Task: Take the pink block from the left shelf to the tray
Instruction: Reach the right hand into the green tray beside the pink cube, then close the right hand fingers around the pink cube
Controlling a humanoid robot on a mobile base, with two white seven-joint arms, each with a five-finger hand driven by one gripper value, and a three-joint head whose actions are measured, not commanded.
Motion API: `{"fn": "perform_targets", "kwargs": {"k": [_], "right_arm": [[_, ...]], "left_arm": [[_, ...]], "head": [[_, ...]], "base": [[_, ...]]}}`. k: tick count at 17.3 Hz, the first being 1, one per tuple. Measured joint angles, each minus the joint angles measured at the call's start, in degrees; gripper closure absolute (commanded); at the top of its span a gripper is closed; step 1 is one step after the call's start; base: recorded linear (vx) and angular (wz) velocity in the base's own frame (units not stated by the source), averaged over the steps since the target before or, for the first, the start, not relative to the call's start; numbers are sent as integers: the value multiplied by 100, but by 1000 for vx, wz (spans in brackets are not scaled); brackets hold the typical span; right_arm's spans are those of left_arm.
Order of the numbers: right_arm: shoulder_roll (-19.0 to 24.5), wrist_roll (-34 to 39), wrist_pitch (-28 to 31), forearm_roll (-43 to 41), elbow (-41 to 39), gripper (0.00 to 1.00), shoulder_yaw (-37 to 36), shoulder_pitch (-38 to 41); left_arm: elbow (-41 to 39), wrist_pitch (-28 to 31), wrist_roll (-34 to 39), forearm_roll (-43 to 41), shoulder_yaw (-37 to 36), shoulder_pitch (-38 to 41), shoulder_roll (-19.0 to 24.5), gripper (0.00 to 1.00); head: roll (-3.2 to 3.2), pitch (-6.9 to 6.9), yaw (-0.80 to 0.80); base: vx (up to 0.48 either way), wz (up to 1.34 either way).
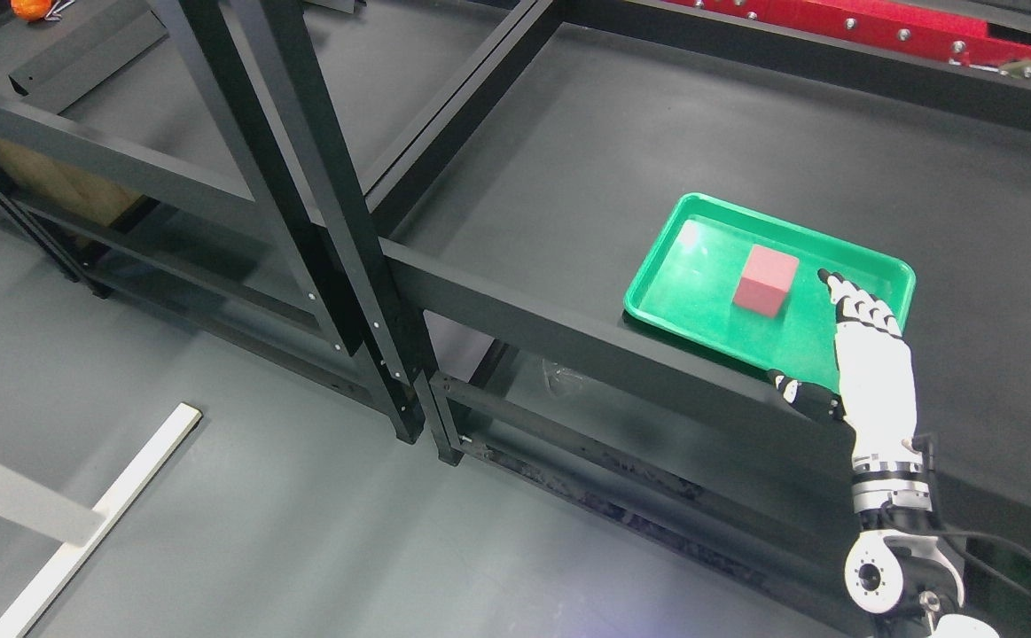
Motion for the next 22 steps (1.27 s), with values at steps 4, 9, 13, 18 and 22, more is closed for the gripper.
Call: {"fn": "perform_targets", "kwargs": {"k": [4,9,13,18,22], "right_arm": [[0,682,-3,-49,59,0,1,-44],[0,1029,-3,-51,137,1,1,-66],[0,1249,-21,-26,220,1,1,-95],[-1,1566,15,89,348,2,1,-106],[-95,1605,185,125,463,4,2,-111]], "left_arm": [[0,1,0,0,0,0,0,0],[0,0,0,0,0,0,0,0],[0,1,0,0,0,0,0,0],[0,1,0,0,0,0,0,0],[0,1,0,0,0,0,0,0]], "head": [[0,0,0],[0,0,0],[0,0,0],[0,0,0],[0,0,0]], "base": [[193,40],[164,35],[123,6],[93,0],[68,0]]}}
